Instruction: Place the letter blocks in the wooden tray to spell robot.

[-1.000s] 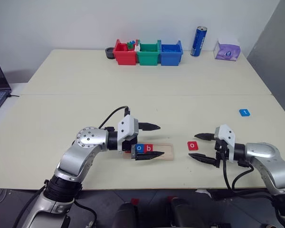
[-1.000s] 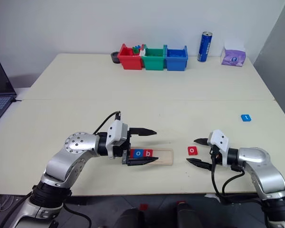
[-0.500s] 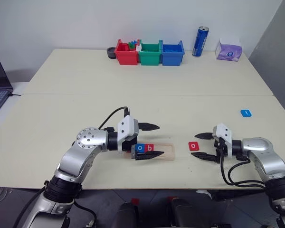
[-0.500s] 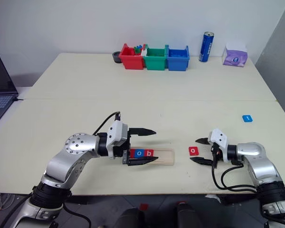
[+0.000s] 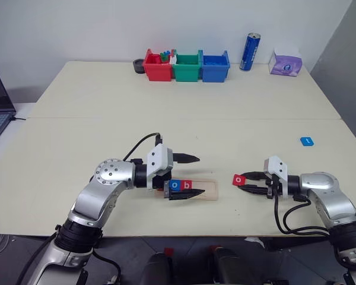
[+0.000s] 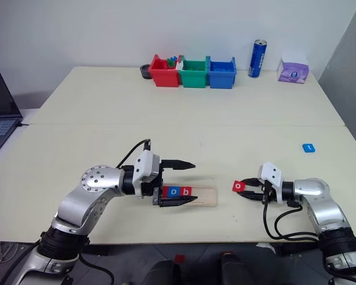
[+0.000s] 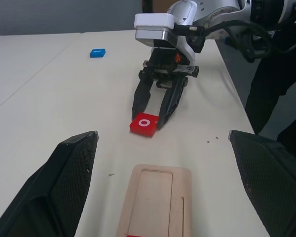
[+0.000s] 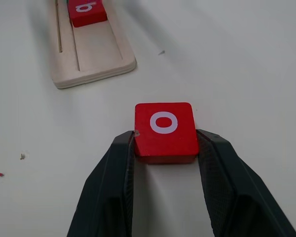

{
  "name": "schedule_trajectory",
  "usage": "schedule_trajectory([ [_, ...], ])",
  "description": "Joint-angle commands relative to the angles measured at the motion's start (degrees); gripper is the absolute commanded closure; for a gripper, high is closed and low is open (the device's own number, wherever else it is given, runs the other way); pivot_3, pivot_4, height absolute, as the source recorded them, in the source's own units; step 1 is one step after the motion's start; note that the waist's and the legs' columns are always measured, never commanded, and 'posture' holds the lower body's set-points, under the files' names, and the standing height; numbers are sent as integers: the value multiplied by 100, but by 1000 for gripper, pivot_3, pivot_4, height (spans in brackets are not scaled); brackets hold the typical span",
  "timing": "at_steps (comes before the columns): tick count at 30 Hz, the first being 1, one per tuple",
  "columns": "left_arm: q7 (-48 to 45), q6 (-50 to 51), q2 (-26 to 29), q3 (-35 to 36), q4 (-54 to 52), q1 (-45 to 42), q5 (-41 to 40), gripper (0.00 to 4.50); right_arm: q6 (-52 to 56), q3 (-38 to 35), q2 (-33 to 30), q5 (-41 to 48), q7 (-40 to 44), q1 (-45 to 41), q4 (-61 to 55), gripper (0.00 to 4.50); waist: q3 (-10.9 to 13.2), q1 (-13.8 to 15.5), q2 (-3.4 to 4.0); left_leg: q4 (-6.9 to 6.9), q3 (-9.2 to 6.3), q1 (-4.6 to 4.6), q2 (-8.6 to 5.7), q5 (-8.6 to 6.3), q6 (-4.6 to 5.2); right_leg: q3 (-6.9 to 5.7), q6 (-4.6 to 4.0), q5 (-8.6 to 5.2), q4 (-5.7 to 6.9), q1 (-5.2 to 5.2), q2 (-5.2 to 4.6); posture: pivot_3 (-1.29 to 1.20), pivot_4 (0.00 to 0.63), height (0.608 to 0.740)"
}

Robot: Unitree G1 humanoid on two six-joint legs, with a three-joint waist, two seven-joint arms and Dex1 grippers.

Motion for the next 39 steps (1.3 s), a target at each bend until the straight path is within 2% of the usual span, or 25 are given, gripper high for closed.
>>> schedule_trajectory([
  [1,-228,-153,275,368,-83,146,-186,0,431,134,243,238,-151,-189,-918,3043,0,-12,0,-1,-2,0,2,0,0,-1,0,0,1,0,2,0,150,740],
  [6,-706,-303,898,812,65,568,-331,0,1292,612,841,216,-470,-727,-1468,3043,3,-36,4,-2,-6,8,9,0,0,-3,-12,5,21,-6,8,0,150,740],
  [11,-890,-500,1145,1068,330,654,-299,0,1378,1094,1094,-159,-575,-1057,-1277,3043,5,73,-1,6,-8,2,1,0,-1,-16,-12,4,23,-5,-4,0,150,740],
  [27,-797,-603,1019,928,300,576,-222,0,1303,1591,799,-582,-278,-978,-993,3043,5,21,0,1,-6,-3,2,0,0,-17,-12,5,12,-6,-2,0,150,740],
  [39,-965,-722,893,670,419,327,-155,0,1421,1651,1183,-835,-600,-1125,-713,3043,5,10,-1,2,-5,1,2,0,0,-15,-12,5,21,-6,-1,0,150,740],
])
